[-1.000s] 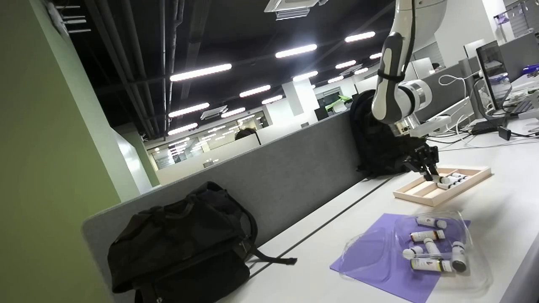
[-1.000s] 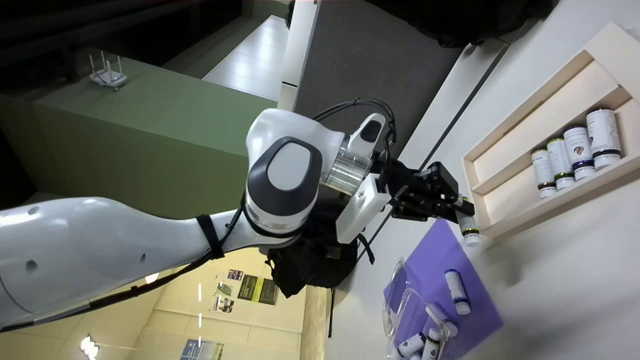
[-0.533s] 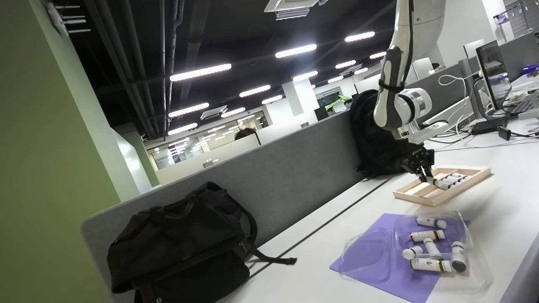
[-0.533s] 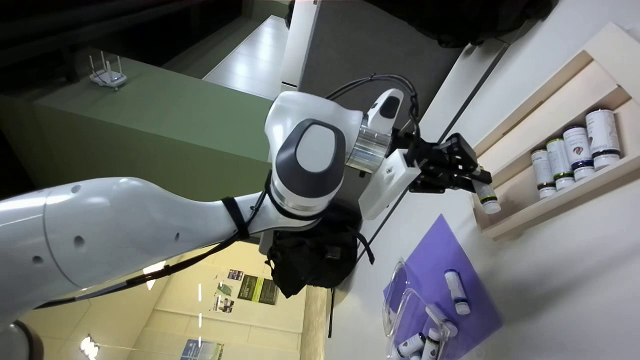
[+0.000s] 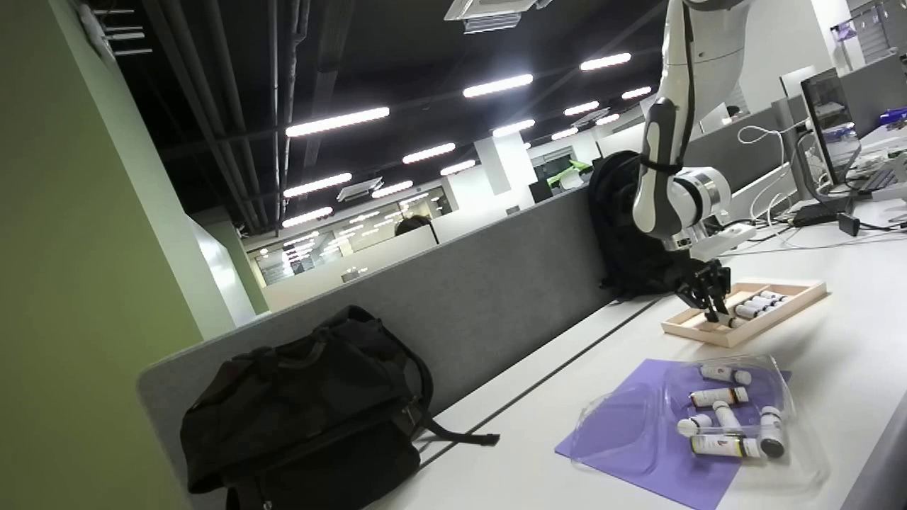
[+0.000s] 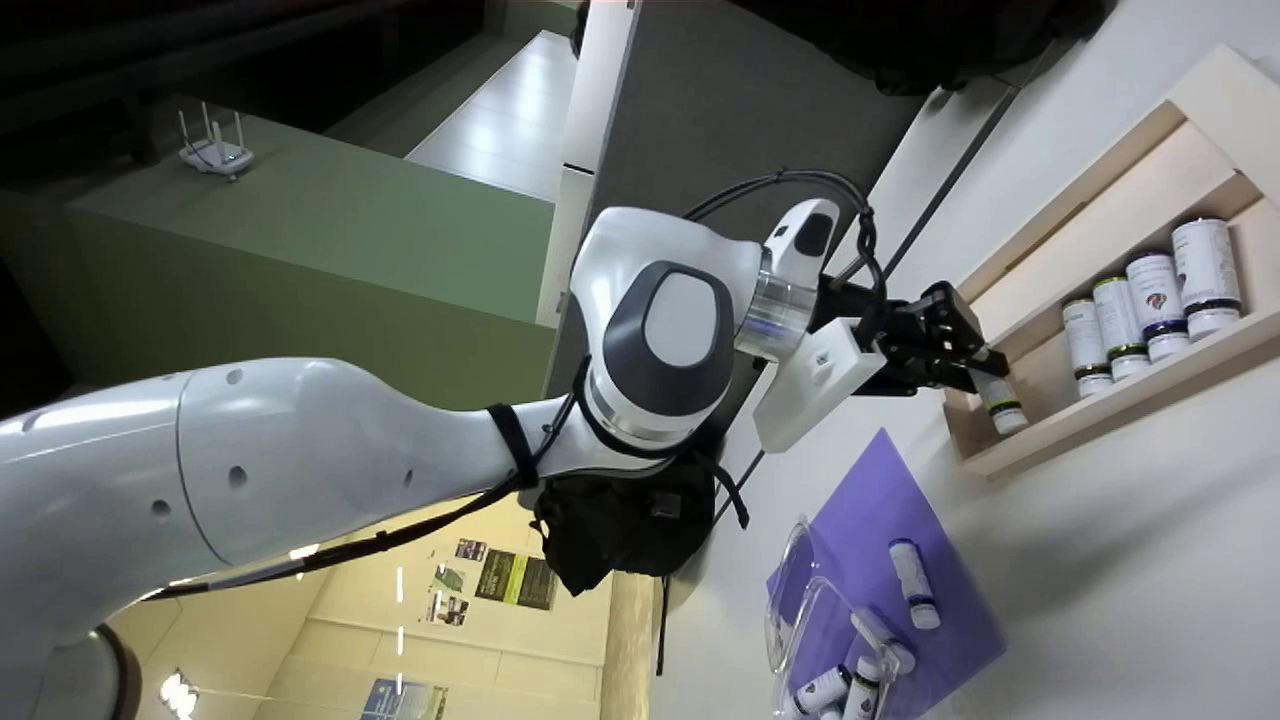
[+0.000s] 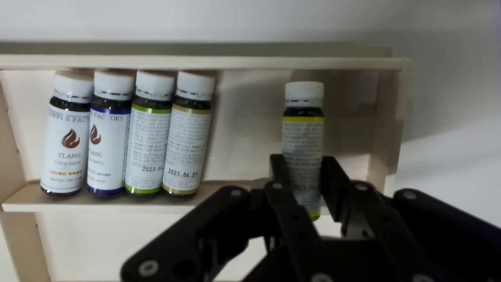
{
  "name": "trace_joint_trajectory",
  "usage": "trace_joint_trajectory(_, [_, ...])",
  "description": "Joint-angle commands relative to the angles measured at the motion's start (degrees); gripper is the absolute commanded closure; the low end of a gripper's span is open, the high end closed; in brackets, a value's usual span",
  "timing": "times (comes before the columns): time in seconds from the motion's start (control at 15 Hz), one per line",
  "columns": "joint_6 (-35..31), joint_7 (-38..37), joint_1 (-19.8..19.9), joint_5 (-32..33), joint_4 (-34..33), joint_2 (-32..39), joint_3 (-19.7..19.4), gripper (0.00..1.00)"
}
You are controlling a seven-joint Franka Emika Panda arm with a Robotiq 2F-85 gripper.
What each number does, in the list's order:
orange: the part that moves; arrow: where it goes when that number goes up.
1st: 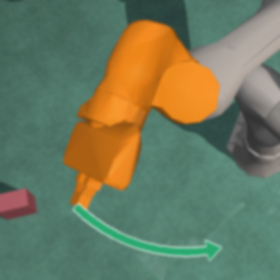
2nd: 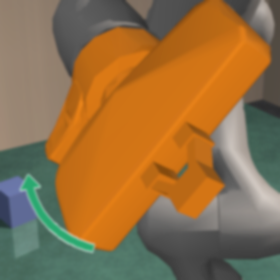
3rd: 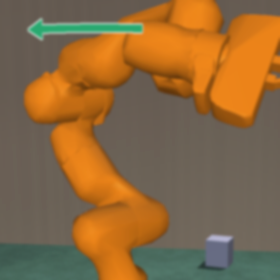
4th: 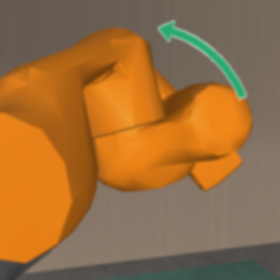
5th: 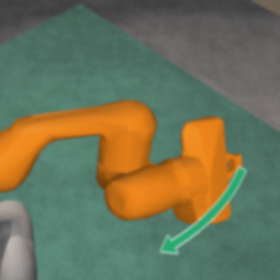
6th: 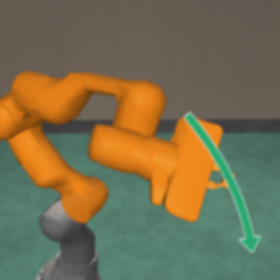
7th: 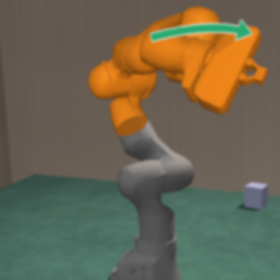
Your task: Take the right bottle from the table and put it in the bottom compartment of the box
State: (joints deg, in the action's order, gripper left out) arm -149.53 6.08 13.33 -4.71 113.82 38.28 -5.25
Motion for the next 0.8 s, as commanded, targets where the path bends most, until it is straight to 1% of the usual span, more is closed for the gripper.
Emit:
trace_joint_trajectory(0.0, [4.5,-1.1,0.0,-0.2,-1.5,-0.1,0.2,0.89])
trace_joint_trajectory(0.2, [5.4,-1.6,-0.3,0.0,-2.2,0.6,-0.2,0.89])
trace_joint_trajectory(0.47, [3.3,-0.3,0.0,0.5,-2.1,1.5,-0.1,0.89])
trace_joint_trajectory(0.53, [2.6,0.0,0.0,0.7,-1.8,1.6,-0.1,0.39])
trace_joint_trajectory(0.6, [2.0,0.7,0.2,0.7,-1.5,1.4,0.2,0.38])
trace_joint_trajectory(0.73, [1.9,1.6,0.4,0.7,-0.4,0.0,0.5,0.27])
